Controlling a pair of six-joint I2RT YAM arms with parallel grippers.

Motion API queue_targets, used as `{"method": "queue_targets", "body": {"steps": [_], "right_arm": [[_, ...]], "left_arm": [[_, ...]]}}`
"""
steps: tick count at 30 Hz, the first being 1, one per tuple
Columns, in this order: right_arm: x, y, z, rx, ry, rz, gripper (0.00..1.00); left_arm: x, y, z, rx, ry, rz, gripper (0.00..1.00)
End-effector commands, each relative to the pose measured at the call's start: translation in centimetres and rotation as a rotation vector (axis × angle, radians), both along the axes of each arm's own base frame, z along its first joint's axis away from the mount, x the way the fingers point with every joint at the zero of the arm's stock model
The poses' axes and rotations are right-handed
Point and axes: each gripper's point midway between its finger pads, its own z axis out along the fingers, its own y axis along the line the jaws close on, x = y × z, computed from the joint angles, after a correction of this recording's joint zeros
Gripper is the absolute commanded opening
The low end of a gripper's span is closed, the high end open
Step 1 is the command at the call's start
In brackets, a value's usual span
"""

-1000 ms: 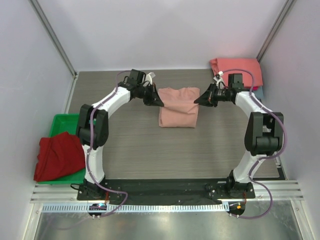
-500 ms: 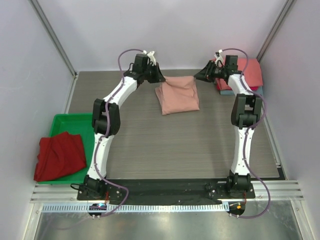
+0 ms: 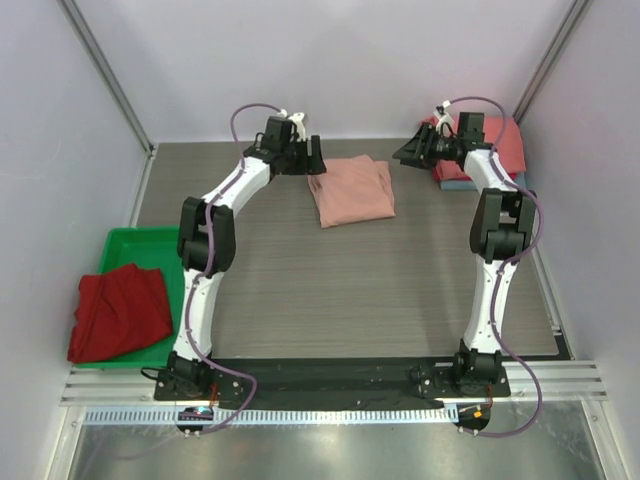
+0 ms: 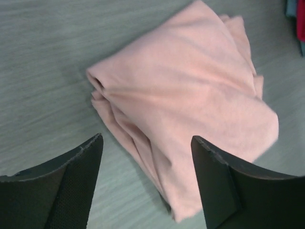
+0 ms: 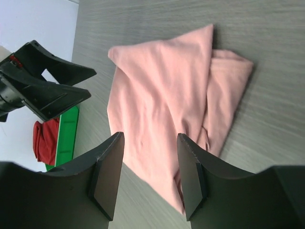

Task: Fold and stack the t-shirts
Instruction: Fold the tshirt

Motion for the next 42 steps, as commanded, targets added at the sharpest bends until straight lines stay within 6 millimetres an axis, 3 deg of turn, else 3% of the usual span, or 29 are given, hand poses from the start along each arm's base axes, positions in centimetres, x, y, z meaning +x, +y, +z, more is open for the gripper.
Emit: {"method": "queue_targets", "body": {"steps": [1,3,4,5,7,8,13,17,20,24,28,29,33,34,38,42], "right_arm": [[-2.1,-0.4,1.0,-0.02,-0.013,0.036,0.54],[-2.4,-0.3,0.2,-0.021,0.013,0.038,0.54],[-2.3,-0.4,0.1,-0.027,0.012,0.036,0.54],[-2.2,-0.4,-0.2,-0.028,0.017,0.036,0.53],[-1.7,-0.4,0.2,-0.029,0.005,0.035,0.53],[-1.5,-0.5,0.3,-0.029,0.005,0.032,0.53],[-0.9,-0.2,-1.9,0.001,0.055,0.04,0.54],[-1.3,0.2,-4.0,0.018,0.103,0.057,0.54],[-1.5,0.7,-4.4,0.02,0.106,0.077,0.54],[-1.3,1.9,-4.0,-0.013,0.059,0.107,0.53],[-1.6,3.1,-3.5,-0.014,0.062,0.128,0.53],[-1.7,3.0,-3.5,-0.02,0.062,0.132,0.53],[-4.0,1.7,-2.3,-0.059,0.077,0.174,0.51],[-4.6,1.4,-2.3,-0.067,0.071,0.191,0.5],[-7.7,0.4,-2.8,-0.135,0.07,0.276,0.5],[-8.7,-0.1,-3.6,-0.193,0.048,0.326,0.49]], "left_arm": [[-2.7,-0.9,6.0,-0.052,-0.058,-0.128,0.74],[-4.2,-1.7,6.0,-0.108,-0.015,-0.215,0.65],[-4.7,-1.9,6.0,-0.141,0.006,-0.252,0.56],[-5.9,-2.7,6.4,-0.202,0.04,-0.323,0.3],[-6.2,-2.0,5.7,-0.234,0.076,-0.333,0.07],[-6.6,-1.9,5.6,-0.255,0.096,-0.347,0.05],[-8.2,-1.1,2.6,-0.258,0.175,-0.377,0.13],[-10.1,-2.8,1.9,-0.229,0.181,-0.47,0.09],[-10.5,-3.6,2.4,-0.235,0.174,-0.491,0.04],[-9.8,-2.7,1.1,-0.26,0.23,-0.442,0.04],[-9.4,-2.0,0.6,-0.301,0.282,-0.384,0.44],[-9.3,-1.9,0.4,-0.308,0.303,-0.36,0.49],[-10.6,-0.8,-0.5,-0.267,0.337,-0.331,0.52],[-11.0,-0.5,0.3,-0.259,0.327,-0.33,0.5],[-13.0,0.1,-0.5,-0.227,0.364,-0.34,0.47],[-13.6,0.0,-1.1,-0.188,0.364,-0.353,0.46]]}}
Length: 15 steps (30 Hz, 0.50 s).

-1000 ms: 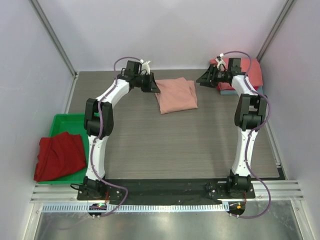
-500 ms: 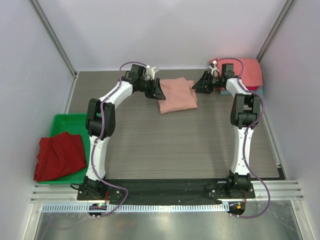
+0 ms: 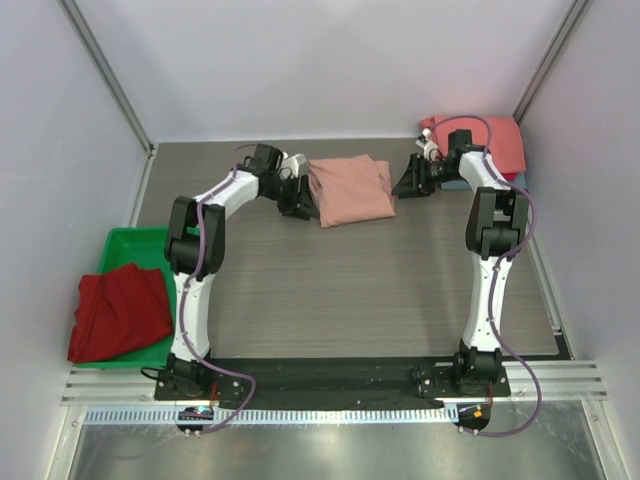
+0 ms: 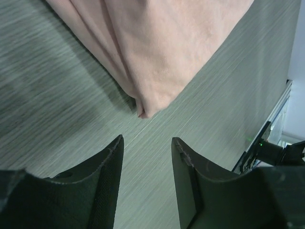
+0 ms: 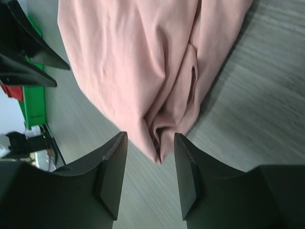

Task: Fold and stack the t-shirts
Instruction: Fold the tshirt

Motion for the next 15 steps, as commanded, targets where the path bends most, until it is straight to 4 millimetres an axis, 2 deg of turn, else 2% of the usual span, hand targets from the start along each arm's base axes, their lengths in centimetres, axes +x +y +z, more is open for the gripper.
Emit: {"method": "queue_targets", "body": {"steps": [1,4,7,9,15], "right_arm": [[-1.5,-0.4,3.5,-0.038,-0.102,0.084,0.48],[-2.4,0.0,3.8,-0.004,-0.092,0.103,0.47],[-3.5,0.2,3.3,-0.024,-0.099,0.144,0.47],[-4.4,0.3,3.0,-0.032,-0.077,0.17,0.47],[-4.7,0.2,1.8,-0.051,-0.081,0.219,0.47]], "left_arm": [[0.0,-0.4,4.0,-0.01,-0.109,-0.034,0.45],[0.2,-0.7,3.6,-0.001,-0.11,-0.035,0.45],[0.2,-1.1,3.1,0.001,-0.105,-0.04,0.46],[0.2,-1.6,2.9,-0.003,-0.099,-0.04,0.5],[0.9,-2.4,2.6,0.015,-0.123,-0.038,0.56]]}}
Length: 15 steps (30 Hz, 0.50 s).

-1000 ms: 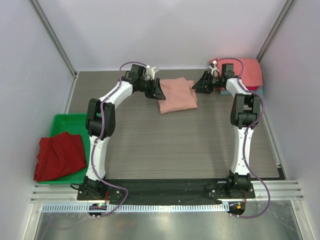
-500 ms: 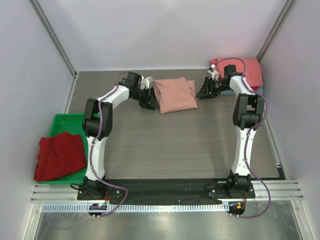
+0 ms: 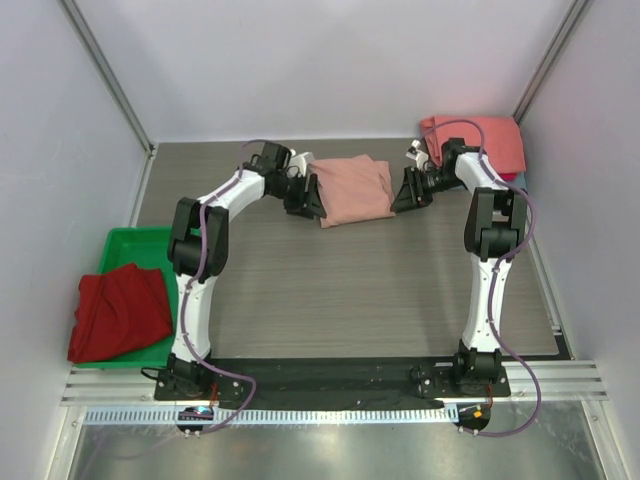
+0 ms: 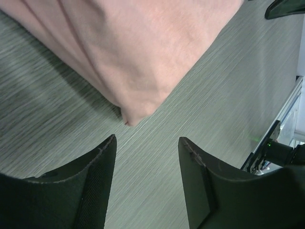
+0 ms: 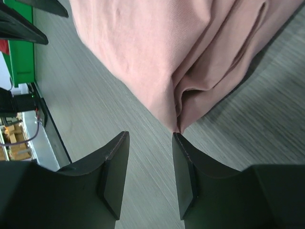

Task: Fold and stack the t-shirts
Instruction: Fold the tshirt

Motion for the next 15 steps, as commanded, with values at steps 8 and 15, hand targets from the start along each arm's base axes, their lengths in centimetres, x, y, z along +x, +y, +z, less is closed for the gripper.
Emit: {"method": "queue_targets", "body": {"steps": [8,15], "right_arm": [[0.2,1.3,1.3,-0.02,-0.095,0.092,0.46],[0.4,1.8,-0.3,-0.029,-0.103,0.12,0.46]], "left_arm": [[1.9,-2.3,-0.4,0.014,-0.078,-0.023,0.48],[1.9,-2.5,-1.2,0.013,-0.067,-0.026,0.35]]}}
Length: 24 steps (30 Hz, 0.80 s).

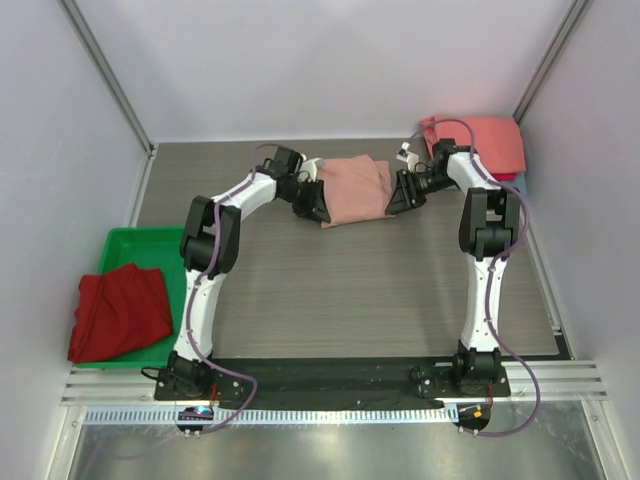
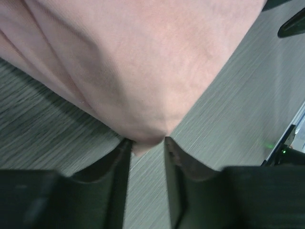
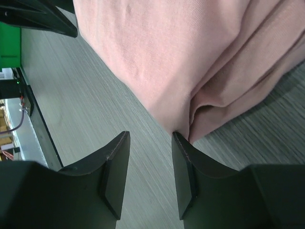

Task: Fold and stack the t-shirts
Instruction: Fold the tshirt

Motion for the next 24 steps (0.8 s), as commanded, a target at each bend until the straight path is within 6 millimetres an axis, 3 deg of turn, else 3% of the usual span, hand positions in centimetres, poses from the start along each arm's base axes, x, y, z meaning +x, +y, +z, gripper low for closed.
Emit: {"method": "queue_targets", "body": {"steps": [1,2,6,8,16,24], "right_arm": [[0.9,0.2,0.1,-0.007,-0.061,0.032,0.45],[0.6,1.6,-0.1,-0.004,-0.061,0.063,0.44],[0.5,1.9,0.1,-0.001,-0.069,0.072,0.39],[0.2,1.6,0.0,-0.016,-0.081,0.079,0.39],[0.3,0.8,2.6,-0.06,-0.171,0.075,0.4],[1.4,0.3,3.2,-0.098,-0.229,0.054,0.4]], "left_arm": [[1.3,-0.4,1.2,-0.018,-0.061,-0.004,0.31],[1.3,-0.5,1.2,-0.019,-0.066,-0.007,0.26],[1.3,-0.7,1.5,-0.017,-0.079,-0.01,0.04],[1.2,-0.8,1.7,-0.011,-0.087,-0.017,0.01],[0.5,-0.7,2.4,-0.008,-0.096,-0.038,0.0],[0.2,-0.6,2.9,-0.012,-0.099,-0.046,0.0]]}}
